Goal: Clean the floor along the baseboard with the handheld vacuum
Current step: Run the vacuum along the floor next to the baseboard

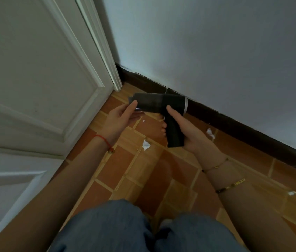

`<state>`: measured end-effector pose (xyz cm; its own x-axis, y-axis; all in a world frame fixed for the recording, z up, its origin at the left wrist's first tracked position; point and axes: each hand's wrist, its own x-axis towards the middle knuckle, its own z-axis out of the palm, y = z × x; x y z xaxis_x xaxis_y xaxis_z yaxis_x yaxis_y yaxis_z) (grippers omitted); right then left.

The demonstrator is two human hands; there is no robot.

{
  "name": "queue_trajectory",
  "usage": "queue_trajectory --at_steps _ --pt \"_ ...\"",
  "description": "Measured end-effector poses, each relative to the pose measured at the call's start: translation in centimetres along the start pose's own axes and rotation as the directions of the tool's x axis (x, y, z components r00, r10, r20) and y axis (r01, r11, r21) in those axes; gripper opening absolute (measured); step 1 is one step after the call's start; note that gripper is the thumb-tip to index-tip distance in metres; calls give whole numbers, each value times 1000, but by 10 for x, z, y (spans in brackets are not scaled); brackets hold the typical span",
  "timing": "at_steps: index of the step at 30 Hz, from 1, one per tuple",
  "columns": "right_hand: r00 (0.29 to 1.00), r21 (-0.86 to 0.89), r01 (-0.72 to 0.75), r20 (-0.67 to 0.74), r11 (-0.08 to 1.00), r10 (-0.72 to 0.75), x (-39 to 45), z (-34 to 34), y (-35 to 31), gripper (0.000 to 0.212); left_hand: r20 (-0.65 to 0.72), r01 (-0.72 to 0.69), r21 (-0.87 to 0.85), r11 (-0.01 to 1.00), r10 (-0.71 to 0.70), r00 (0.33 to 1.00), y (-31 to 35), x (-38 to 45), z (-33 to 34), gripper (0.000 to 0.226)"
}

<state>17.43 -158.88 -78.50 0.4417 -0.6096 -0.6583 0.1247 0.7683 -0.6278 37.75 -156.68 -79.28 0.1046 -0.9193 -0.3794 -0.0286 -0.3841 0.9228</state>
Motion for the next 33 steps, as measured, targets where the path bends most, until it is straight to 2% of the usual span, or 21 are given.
queue_trajectory --at_steps 2,4,7,11,15,19,24,28,33 --pt "994 -77 66 -86 995 -73 16 -5 7 35 13 -11 73 997 10 1000 -18 12 -3 35" --pt "977 -133 121 -158 984 -141 29 -10 12 35 16 -54 282 958 52 999 -37 23 -7 39" --pt "946 -304 182 -204 935 -251 45 -19 15 33 -26 -111 592 798 157 987 -71 35 -14 37" --pt "908 -457 228 -220 860 -357 69 -28 26 33 -8 -146 771 620 239 971 -124 49 -24 39" --pt "867 -631 215 -227 745 -443 91 -31 42 30 43 -166 850 500 247 968 -164 58 -28 45" --pt "846 -777 143 -226 613 -484 107 -32 54 30 52 -150 920 361 269 962 -194 61 -25 48" --pt "801 -850 140 -205 508 -563 123 -34 67 31 -15 -85 930 357 269 963 -228 61 -20 52" --pt "762 -886 123 -204 447 -615 136 -32 78 39 8 -116 947 299 338 941 -246 61 -22 54" --pt "767 -923 97 -170 373 -619 145 -30 89 52 8 -118 951 285 362 932 -255 63 -22 56"
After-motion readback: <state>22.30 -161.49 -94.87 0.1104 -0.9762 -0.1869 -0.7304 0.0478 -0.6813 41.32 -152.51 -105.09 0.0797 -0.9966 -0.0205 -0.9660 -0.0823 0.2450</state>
